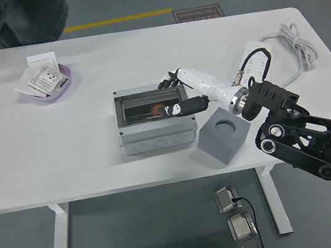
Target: Pick up the cylinder from the cube,place it in the box,flap close box
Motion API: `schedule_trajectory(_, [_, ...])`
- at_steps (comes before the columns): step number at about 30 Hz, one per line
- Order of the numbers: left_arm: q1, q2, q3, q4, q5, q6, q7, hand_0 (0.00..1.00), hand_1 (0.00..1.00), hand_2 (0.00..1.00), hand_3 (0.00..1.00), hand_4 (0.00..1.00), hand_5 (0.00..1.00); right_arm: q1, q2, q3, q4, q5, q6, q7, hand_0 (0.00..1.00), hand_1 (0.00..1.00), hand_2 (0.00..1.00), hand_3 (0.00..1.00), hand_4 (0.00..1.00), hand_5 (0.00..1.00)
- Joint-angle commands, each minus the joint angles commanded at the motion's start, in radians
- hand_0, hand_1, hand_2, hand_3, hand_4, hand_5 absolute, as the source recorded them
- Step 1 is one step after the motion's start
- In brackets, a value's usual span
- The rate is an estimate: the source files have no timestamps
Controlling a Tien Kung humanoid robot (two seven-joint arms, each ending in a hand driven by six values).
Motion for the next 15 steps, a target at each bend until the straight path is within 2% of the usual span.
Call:
schedule_trajectory(4, [0.002,-0.001,0.003,0.000,-0.005,-0.001,0.001,0.648,0.665,0.572,0.611,0.718,0.397,-0.097,-0.031,0.145,0.078,-0.029,0.005,0.022,0.712,0.701,0.711,0.708,0.824,0.521])
schedule_trajectory(7, [0.002,-0.003,0.008,0.000,-0.013,-0.001,0.001,0.648,0.665,0.572,0.611,0.718,0.397,-0.180,-0.024,0.259,0.126,-0.014,-0.019,0.073,0.712,0.701,0.711,0.708,0.824,0.521])
schedule_trajectory(10, [0.000,-0.005,0.010,0.000,-0.017,-0.001,0.003,0.649,0.666,0.573,0.611,0.717,0.397,-0.273,0.013,0.385,0.147,0.034,-0.043,0.136,0.712,0.695,0.709,0.701,0.825,0.522])
schedule_trajectory(15, [-0.006,-0.005,0.010,0.000,-0.021,0.001,0.003,0.649,0.666,0.573,0.611,0.717,0.397,-0.400,0.092,0.574,0.146,0.132,-0.042,0.222,0.712,0.695,0.709,0.701,0.825,0.522])
